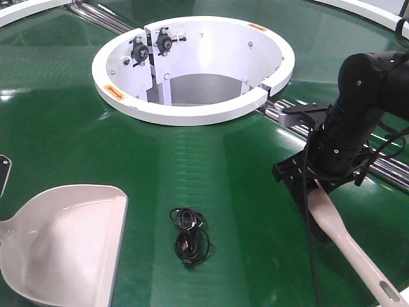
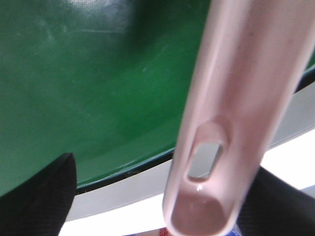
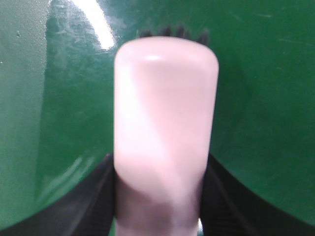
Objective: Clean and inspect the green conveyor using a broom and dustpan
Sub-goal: 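Grasp the beige dustpan handle with the left gripper and slide it beside the cable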
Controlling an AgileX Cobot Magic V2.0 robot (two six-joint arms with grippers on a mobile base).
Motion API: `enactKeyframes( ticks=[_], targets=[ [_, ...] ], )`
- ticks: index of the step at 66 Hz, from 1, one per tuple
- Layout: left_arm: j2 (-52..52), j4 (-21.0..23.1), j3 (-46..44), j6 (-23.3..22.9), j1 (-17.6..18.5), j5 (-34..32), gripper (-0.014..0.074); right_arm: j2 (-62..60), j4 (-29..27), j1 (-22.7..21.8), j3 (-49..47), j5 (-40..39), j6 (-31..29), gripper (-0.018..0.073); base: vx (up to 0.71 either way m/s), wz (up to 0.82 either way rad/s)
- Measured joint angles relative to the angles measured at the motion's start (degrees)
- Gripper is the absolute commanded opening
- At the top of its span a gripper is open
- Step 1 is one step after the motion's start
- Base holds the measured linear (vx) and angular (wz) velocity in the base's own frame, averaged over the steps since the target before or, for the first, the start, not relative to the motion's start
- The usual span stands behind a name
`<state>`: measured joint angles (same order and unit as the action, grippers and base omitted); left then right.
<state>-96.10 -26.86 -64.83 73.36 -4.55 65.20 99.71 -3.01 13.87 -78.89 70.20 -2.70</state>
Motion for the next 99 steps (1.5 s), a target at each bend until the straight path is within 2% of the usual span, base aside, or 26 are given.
enactKeyframes(
  ticks=[7, 17, 34, 46, 68, 99],
  targets=[
    [-0.40, 0.00, 0.00, 0.00, 0.00, 0.06, 0.0475, 0.00, 0.00, 0.00, 0.00, -0.05, 0.00, -0.0005, 0.00, 0.00],
    [-0.41, 0.00, 0.00, 0.00, 0.00, 1.05, 0.0326, 0.00, 0.00, 0.00, 0.00, -0.05, 0.00, -0.0005, 0.00, 0.00],
    [-0.41, 0.20, 0.00, 0.28, 0.00, 2.75, -0.0025, 0.00, 0.00, 0.00, 0.00, -0.05, 0.00, -0.0005, 0.00, 0.00],
    [-0.41, 0.89, 0.00, 0.28, 0.00, 3.47, -0.0024, 0.00, 0.00, 0.00, 0.00, -0.05, 0.00, -0.0005, 0.00, 0.00],
    [0.88, 4.91, -1.91, 0.23, 1.36, 4.59, -0.0024, 0.00, 0.00, 0.00, 0.00, -0.05, 0.00, -0.0005, 0.00, 0.00],
    [1.07, 8.87, -4.30, -0.48, 6.80, 5.20, -0.0024, 0.00, 0.00, 0.00, 0.00, -0.05, 0.00, -0.0005, 0.00, 0.00]
  ],
)
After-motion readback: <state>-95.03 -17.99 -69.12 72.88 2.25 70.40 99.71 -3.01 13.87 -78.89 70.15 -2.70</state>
